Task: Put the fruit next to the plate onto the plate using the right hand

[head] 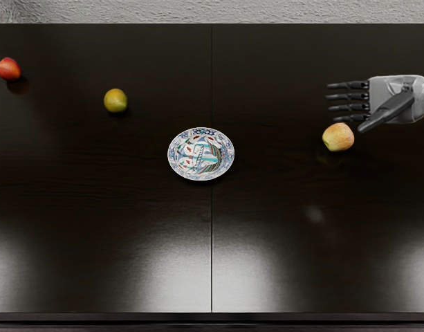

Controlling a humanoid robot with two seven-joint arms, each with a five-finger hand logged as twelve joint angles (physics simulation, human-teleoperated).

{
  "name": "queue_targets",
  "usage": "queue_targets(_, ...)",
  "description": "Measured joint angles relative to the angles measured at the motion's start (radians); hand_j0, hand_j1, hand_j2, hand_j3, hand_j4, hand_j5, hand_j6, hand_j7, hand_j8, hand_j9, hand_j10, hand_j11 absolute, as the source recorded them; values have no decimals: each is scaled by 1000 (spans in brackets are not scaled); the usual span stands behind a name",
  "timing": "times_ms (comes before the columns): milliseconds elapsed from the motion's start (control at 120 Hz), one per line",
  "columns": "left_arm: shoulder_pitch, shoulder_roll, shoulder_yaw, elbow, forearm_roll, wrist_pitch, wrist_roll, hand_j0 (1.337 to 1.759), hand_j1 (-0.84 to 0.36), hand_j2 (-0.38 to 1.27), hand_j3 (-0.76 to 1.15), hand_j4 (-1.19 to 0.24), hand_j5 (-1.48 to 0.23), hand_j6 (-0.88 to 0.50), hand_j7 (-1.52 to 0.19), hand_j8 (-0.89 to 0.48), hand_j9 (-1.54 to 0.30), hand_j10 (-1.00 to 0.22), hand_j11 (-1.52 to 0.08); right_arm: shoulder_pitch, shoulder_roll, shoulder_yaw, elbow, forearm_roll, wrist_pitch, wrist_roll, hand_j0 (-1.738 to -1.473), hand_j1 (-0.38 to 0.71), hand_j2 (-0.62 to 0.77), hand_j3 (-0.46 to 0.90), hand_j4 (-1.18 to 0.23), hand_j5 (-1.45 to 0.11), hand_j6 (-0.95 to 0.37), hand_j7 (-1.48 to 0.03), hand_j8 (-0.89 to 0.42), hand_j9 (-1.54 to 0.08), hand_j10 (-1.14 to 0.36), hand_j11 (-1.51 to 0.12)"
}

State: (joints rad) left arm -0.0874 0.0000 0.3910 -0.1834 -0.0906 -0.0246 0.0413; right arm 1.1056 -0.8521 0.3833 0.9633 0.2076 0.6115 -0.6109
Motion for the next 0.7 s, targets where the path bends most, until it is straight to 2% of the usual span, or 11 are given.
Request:
queue_targets(342,14,0,-1,1,0,0,0,1658,71,46,0,-232,-301,-232,-301,-232,-301,-232,-301,2,6,-6,19,-30,0,0,-1658,-312,-7,0,-29,-40,-28,-40,-29,-40,-29,-40)
queue_targets(517,14,0,-1,1,0,0,0,1658,71,46,0,-232,-301,-232,-301,-232,-301,-232,-301,57,2,-16,215,-228,0,0,-1658,-312,-7,0,-30,-40,-29,-40,-30,-40,-30,-40)
queue_targets(625,14,0,-1,1,0,0,0,1658,71,46,0,-232,-301,-232,-301,-232,-301,-232,-301,112,6,-57,282,-297,0,0,-1658,-312,-6,0,-31,-40,-31,-40,-31,-40,-31,-40)
queue_targets(700,14,0,-1,1,0,0,0,1658,71,46,0,-232,-301,-232,-301,-232,-301,-232,-301,194,34,-158,328,-362,-82,0,-1658,-312,-6,0,-31,-40,-31,-40,-31,-40,-31,-40)
